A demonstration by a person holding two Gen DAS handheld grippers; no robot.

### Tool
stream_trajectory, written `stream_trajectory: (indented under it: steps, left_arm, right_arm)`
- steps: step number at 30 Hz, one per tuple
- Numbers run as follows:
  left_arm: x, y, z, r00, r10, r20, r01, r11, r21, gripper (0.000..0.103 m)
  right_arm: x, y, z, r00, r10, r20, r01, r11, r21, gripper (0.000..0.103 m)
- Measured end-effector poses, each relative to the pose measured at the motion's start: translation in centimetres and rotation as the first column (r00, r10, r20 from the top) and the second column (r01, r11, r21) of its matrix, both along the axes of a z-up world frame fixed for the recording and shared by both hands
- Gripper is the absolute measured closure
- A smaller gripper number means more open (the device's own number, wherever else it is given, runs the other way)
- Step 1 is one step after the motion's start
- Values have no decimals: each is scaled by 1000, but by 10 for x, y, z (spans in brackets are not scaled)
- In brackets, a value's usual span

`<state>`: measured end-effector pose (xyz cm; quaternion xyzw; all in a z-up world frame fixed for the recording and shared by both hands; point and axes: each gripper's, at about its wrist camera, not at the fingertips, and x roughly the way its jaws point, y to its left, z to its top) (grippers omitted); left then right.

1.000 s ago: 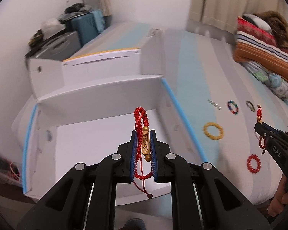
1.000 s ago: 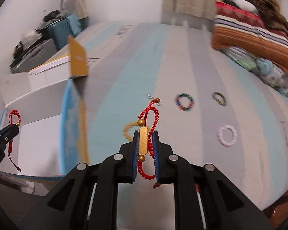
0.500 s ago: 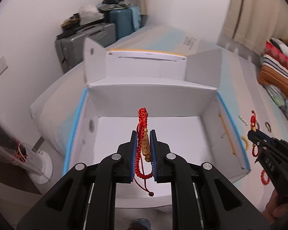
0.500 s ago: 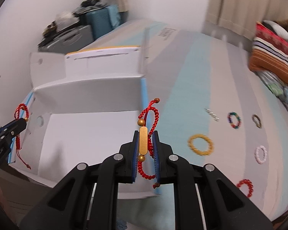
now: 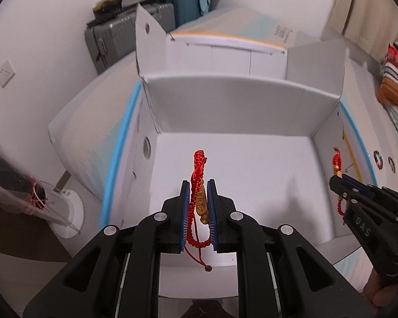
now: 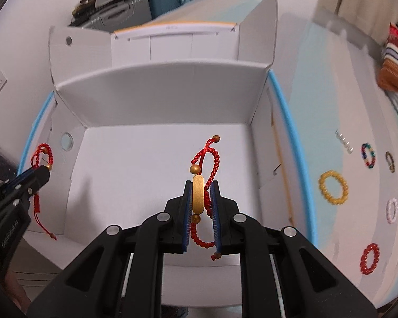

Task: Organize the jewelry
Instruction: 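Open both tools to drop the red cord bracelets into the box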

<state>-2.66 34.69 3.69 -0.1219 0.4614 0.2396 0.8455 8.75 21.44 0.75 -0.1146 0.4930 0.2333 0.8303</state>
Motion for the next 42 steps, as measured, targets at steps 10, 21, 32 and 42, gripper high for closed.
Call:
stream_trajectory:
  steps: [10,21,32,42]
  left_arm:
    - [8,8,-23,998,6,-65,-9,999,-33,89]
    - [3,3,-5,999,30,-26,-30,1000,-5,61]
    - [1,-6,16,998,58,28,-60,996,66,17]
    - [10,-25,27,997,52,60,-57,994,95,6]
  right_arm:
    - [4,10,-25,997,-6,-77,3,999,-49,88]
    - [-5,4,-7,1000,22,-19,-23,1000,-14,42]
    - [-10,-23,26,997,-11,77,8,999,47,11]
    - [-5,-61,38,990,-59,124,53,997,54,8]
